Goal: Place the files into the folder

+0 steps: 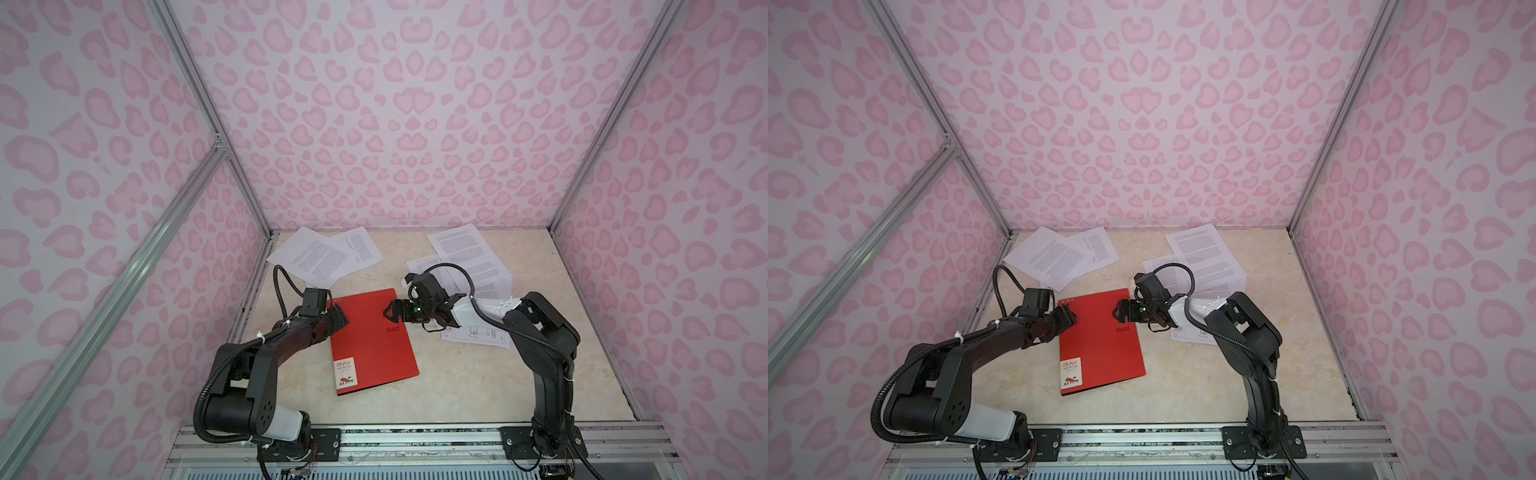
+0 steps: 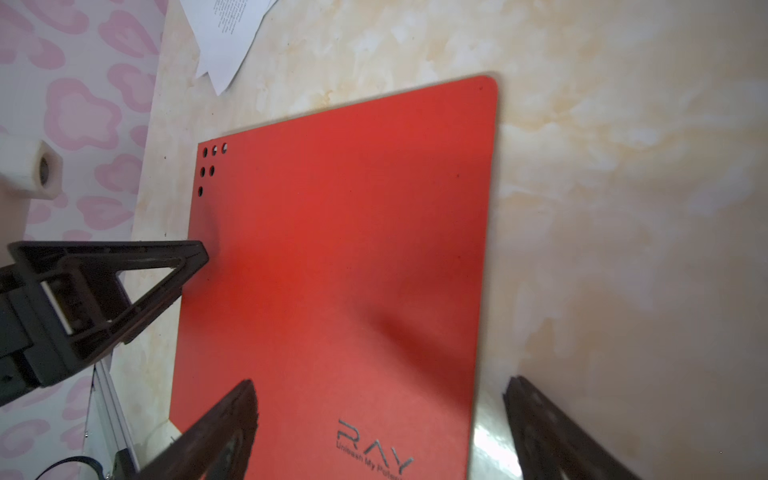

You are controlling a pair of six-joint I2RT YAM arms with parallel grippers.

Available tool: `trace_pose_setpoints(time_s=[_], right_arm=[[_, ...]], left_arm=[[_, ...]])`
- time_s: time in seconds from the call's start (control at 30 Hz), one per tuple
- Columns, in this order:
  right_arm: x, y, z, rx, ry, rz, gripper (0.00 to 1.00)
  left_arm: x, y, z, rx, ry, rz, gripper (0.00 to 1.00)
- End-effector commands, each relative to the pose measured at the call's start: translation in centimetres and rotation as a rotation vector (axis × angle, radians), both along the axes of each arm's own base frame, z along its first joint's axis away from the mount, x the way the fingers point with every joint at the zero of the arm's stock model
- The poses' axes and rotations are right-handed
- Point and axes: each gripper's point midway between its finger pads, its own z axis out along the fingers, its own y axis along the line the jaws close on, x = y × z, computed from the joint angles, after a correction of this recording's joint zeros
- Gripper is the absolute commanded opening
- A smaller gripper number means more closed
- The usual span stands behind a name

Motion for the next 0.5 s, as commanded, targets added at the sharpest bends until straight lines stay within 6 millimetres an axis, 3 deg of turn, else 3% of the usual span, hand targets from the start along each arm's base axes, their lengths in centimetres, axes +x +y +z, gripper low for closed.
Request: trace_pose_setpoints(time_s=[0.0, 0.27, 0.47], right_arm=[[-2.7, -1.2, -2.8, -0.042, 0.193, -0.028, 0.95], [-1.8, 0.1, 0.1, 0.144, 0.231, -0.053, 0.95], [-1.4, 0.4, 2.5, 0.18, 0.193, -0.035, 0.95]], left_arm=[[-1.5, -0.1, -1.3, -0.02, 0.068, 0.013, 0.69], [-1.6, -0.2, -1.3, -0.032, 0.064, 0.026, 0.68], [-1.6, -0.3, -1.3, -0.037, 0.062, 0.03, 0.68]])
